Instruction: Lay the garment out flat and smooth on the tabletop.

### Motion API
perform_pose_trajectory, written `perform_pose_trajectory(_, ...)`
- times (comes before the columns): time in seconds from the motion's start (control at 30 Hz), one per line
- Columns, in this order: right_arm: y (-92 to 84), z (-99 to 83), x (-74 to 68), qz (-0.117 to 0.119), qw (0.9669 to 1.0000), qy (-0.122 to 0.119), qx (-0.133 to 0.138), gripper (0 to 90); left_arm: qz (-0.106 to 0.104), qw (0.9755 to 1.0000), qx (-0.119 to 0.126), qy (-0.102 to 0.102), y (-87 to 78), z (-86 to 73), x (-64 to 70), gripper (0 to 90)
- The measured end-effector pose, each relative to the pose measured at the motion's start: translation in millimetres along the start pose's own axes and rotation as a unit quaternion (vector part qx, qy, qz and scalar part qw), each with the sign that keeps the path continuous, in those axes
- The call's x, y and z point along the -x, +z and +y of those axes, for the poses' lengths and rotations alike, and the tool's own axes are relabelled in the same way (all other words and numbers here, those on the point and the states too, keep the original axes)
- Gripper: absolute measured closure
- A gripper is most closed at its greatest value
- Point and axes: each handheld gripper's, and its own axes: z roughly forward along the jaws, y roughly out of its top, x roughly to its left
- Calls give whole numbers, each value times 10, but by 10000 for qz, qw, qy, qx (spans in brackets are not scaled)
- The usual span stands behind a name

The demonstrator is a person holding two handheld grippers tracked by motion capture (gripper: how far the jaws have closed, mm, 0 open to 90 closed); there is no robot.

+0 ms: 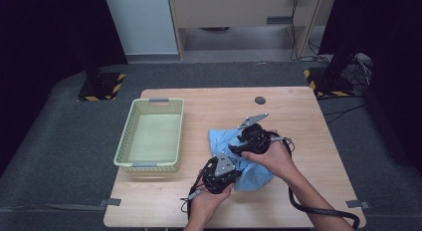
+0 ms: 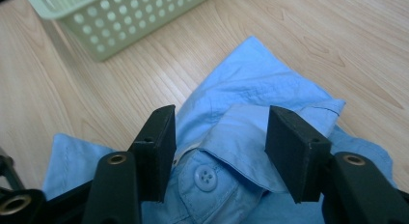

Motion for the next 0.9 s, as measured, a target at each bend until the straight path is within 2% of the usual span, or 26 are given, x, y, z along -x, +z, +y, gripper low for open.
perform_pose_trajectory(0.03,9,-3,-2,-35,10000,-59,-28,472,-6,10000,-2,10,2,0,3,860)
perform_pose_trajectory(0.2,34,-55,0,-126,9994,-166,-263,699,7,10000,-15,6,12,-9,6,859)
perform_pose_trajectory(0.27,27,-77,6,-91,9995,-136,-283,807,17,10000,-34,18,14,-12,-4,859)
perform_pose_trajectory(0.33,16,-100,16,-84,9994,-99,-308,875,22,10000,-42,12,20,-15,-7,858)
perform_pose_trajectory(0.43,-6,-125,24,-139,9994,-36,-303,890,24,10000,-48,-6,30,-19,-9,855)
perform_pose_trajectory(0.63,-114,-181,48,-279,9995,154,11,895,95,9999,-19,-61,47,-16,-16,804)
perform_pose_trajectory(0.9,-288,-294,186,-497,9961,500,524,898,288,9993,13,-236,90,5,-16,508)
